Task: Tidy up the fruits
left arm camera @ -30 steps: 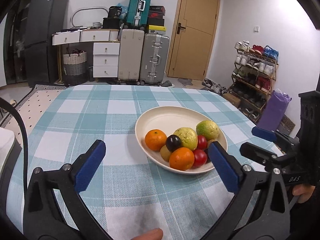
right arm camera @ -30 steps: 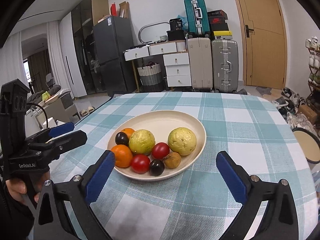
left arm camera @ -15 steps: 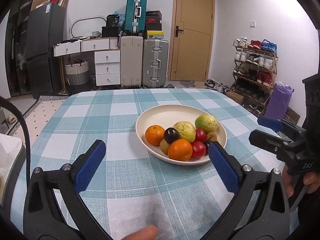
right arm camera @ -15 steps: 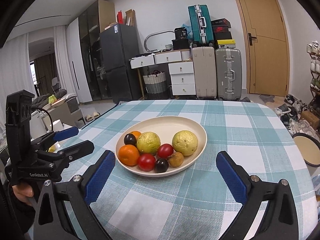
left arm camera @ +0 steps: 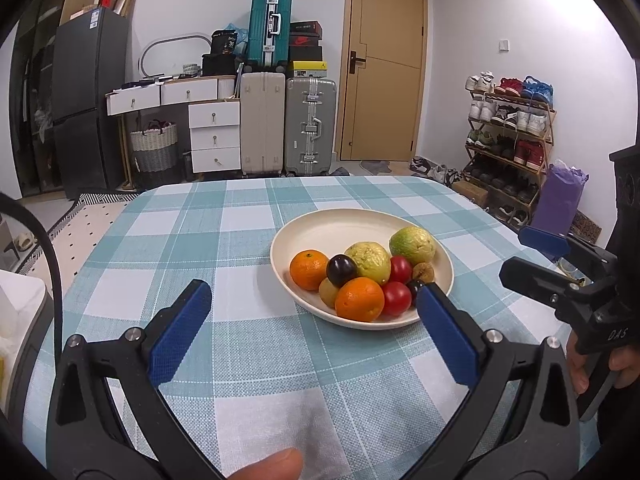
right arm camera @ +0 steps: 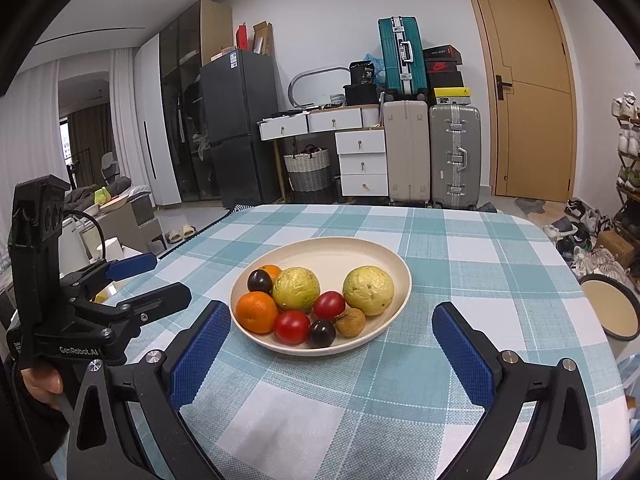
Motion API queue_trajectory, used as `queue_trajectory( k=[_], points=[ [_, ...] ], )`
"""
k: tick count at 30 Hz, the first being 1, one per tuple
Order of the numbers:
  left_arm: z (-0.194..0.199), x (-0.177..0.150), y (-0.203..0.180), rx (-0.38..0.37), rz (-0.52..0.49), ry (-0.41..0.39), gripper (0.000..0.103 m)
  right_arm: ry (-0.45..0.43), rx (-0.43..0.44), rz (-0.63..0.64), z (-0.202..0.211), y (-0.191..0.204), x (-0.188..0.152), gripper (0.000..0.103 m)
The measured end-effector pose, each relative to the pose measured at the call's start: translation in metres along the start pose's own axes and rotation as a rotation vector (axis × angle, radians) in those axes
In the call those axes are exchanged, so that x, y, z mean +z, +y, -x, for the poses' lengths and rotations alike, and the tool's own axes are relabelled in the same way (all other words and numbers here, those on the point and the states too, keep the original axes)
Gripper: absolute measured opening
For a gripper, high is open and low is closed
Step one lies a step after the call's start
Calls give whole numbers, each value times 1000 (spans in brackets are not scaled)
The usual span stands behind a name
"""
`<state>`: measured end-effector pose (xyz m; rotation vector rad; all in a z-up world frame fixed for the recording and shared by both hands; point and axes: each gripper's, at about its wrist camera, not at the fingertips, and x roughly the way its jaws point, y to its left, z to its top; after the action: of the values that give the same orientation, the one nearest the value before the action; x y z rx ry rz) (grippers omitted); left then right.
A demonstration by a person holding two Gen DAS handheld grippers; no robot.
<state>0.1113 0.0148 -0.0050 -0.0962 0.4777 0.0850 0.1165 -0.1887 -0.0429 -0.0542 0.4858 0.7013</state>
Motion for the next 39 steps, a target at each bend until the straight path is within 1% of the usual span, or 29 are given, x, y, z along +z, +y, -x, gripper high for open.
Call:
queue_trajectory(
  k=[39],
  points=[
    [-2, 1, 2, -1, 3, 0, 103, -9, -3, -9, 4, -3, 0, 103]
  ],
)
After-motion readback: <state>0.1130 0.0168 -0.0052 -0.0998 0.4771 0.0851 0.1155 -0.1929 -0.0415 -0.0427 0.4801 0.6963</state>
